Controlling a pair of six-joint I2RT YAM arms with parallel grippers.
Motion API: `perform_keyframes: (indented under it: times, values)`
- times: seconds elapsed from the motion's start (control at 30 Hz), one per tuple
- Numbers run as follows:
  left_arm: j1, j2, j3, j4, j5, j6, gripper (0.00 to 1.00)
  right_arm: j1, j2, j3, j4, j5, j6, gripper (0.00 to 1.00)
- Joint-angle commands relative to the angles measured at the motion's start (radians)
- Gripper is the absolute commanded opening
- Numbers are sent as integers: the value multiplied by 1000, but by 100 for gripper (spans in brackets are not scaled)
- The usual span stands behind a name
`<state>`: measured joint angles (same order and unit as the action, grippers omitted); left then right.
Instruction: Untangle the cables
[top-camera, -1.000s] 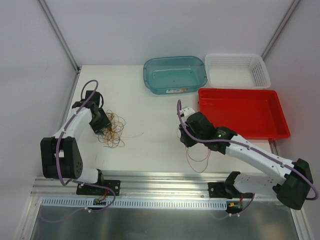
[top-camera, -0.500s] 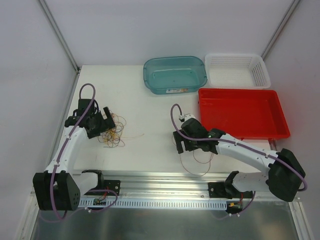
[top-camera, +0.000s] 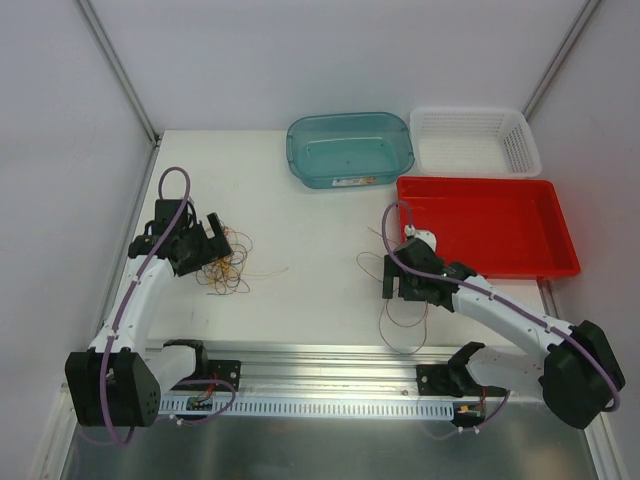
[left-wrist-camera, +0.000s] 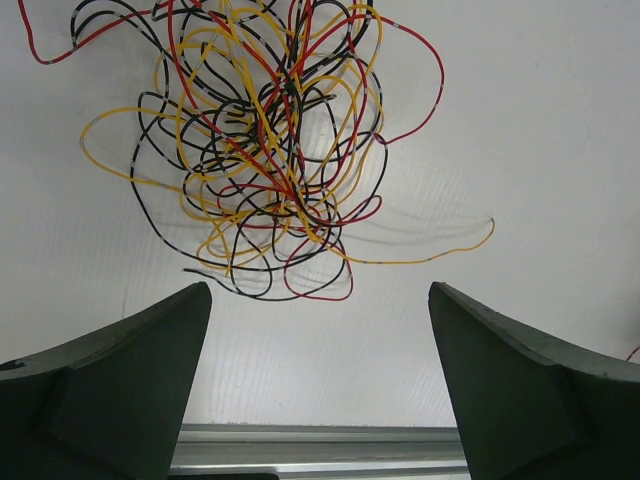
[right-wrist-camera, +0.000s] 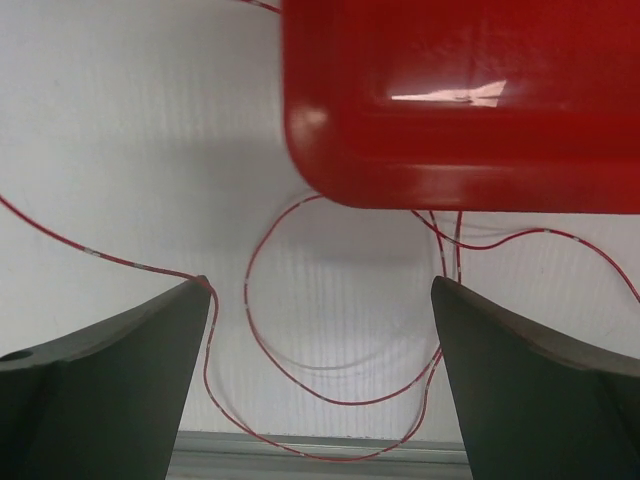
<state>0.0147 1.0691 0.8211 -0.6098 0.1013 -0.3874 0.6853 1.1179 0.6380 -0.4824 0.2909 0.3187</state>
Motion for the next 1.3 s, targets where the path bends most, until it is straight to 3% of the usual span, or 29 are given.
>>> perform_keyframes:
  times: [0.0,0.47,0.6,0.7,0.83,1.0,1.27]
  values:
    - [7,-3,-7,12,26,25,91,-47,-20,-26,4,-5,63,97]
    - [5,5,-8,15,29,27,90,-156,-36,-130,33,-47,171,99]
    - [7,8,-10,16,28,25,91,-158,-15,-139,41,-74,203,91]
    - [5,9,-10,15,29,25,90,-156,11,-155,74,-121,212,80]
    - [7,14,-10,15,28,24,90,-104,48,-150,96,-139,235,37]
    - [7,17,-10,15,37,22,90,64,138,-77,117,-139,266,4]
    - [7,11,-11,16,34,22,90,267,261,182,104,-168,152,1]
